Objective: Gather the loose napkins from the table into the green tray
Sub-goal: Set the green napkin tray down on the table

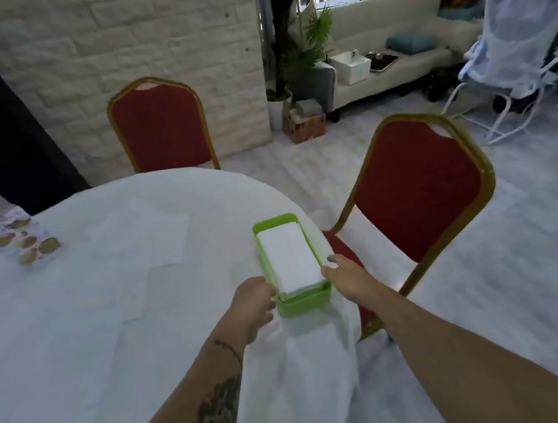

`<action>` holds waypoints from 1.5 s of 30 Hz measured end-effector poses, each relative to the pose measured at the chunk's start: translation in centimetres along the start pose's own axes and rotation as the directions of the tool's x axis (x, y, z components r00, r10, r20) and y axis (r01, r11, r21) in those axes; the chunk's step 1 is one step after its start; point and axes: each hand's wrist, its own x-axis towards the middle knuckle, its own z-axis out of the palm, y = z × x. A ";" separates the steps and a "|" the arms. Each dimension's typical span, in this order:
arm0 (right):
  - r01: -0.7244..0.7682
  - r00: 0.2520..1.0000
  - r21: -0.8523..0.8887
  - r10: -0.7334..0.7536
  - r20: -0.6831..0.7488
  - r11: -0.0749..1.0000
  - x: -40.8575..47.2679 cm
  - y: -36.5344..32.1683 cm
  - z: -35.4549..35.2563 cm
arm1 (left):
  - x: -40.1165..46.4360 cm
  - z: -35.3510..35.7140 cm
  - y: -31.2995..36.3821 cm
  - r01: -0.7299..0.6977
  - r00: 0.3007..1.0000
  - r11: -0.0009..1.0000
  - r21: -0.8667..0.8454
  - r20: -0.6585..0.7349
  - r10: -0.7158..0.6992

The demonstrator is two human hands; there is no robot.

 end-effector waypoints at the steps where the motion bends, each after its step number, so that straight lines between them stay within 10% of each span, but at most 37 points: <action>1: 0.001 1.000 0.028 -0.001 0.003 1.000 0.4 0.0 0.0 | 0.4 0.6 -0.2 0.004 1.000 0.999 0.035 0.017 -0.005; 29: 0.119 0.902 -0.017 -0.101 0.420 0.993 -5.3 -9.2 16.7 | -5.3 -15.3 -7.3 0.071 0.966 0.959 -0.273 -0.220 -0.134; 37: 0.150 0.925 -0.070 -0.115 0.363 0.986 -5.7 -9.5 17.0 | -6.4 -16.0 -8.5 -0.022 0.973 0.973 -0.229 -0.228 -0.031; 45: 0.541 0.833 -0.411 -0.534 0.144 0.734 -10.4 -13.5 19.4 | -9.2 -21.2 -14.9 -0.203 0.854 0.979 0.024 -0.484 0.189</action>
